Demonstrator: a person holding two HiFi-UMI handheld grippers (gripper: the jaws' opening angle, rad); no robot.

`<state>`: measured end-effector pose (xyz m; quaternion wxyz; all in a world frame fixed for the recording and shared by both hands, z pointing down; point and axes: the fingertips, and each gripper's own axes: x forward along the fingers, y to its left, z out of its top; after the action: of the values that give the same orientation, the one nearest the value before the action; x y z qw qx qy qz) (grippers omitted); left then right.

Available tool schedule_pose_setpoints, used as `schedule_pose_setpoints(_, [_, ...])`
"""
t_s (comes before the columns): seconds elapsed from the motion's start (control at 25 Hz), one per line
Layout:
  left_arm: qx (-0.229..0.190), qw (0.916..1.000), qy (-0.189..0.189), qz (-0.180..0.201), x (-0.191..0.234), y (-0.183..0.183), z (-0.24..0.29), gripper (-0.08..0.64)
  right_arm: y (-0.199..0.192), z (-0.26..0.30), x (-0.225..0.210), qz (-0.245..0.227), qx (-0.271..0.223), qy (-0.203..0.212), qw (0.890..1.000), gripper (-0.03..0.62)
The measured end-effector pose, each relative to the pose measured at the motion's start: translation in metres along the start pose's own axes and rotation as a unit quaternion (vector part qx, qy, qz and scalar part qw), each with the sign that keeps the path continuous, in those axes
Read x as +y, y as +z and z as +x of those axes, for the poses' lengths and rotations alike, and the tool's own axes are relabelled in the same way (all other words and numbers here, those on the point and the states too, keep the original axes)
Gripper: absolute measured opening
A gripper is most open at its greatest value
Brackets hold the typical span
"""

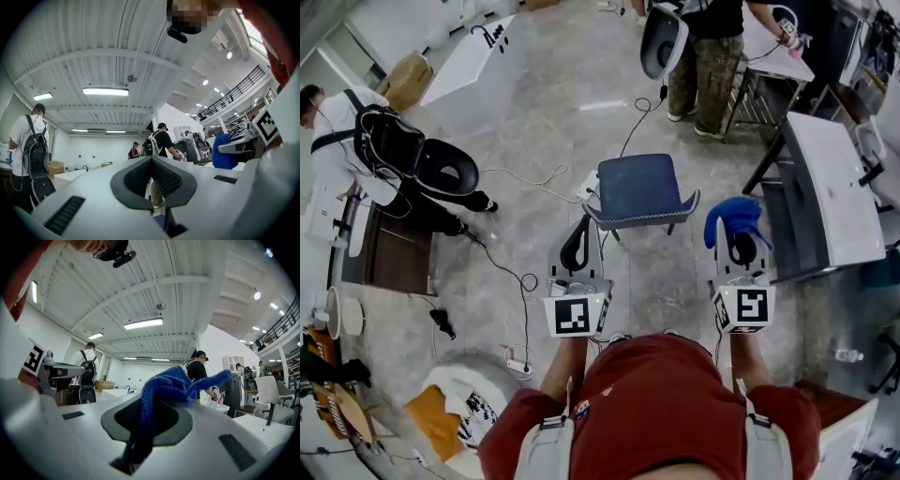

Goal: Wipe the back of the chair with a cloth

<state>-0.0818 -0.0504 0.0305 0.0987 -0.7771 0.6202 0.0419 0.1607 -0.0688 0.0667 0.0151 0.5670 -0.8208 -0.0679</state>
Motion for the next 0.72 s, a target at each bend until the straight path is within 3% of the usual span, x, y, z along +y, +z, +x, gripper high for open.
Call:
schedule_pose_setpoints(0.2, [-0.003, 0.9999, -0.004, 0.014, -0.01, 0.003, 0.023, 0.014, 0.003, 0.026, -0.025, 0.004, -0.011, 0.002, 1.0, 0.057])
schedule_pose_setpoints(0.72, [-0.002, 0.9999, 0.011, 0.013, 0.009, 0.001, 0.011, 0.014, 0.001, 0.041, 0.001, 0.009, -0.017, 0.02, 1.0, 0.057])
